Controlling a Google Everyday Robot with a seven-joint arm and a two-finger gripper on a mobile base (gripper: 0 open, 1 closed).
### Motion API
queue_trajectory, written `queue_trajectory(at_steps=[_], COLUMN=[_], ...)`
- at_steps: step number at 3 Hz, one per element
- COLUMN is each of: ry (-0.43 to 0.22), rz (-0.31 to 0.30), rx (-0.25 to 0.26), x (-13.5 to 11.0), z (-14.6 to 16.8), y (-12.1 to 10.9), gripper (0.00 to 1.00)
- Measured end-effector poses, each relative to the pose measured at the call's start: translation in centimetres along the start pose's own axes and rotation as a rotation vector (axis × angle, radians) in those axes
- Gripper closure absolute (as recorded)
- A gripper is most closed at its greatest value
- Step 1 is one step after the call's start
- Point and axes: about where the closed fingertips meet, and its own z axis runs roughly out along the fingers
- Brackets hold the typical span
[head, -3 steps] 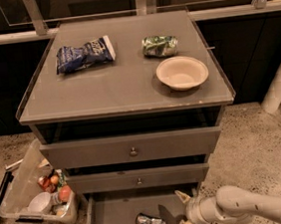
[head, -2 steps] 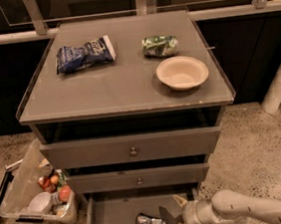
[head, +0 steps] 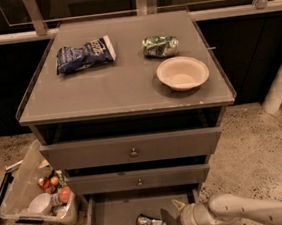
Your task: Pick redbull can from bottom drawer and place on counter
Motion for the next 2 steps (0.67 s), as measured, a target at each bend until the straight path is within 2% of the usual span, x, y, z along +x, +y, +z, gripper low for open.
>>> queue_trajectory(at_steps=[1,2], ry=[-0.02,-0.053], rz=[0.028,0.04], rx=[-0.018,-0.005], x=[1.0,2.3], z=[2.2,5.3], y=[0.2,-0.3], gripper=[0.0,0.0])
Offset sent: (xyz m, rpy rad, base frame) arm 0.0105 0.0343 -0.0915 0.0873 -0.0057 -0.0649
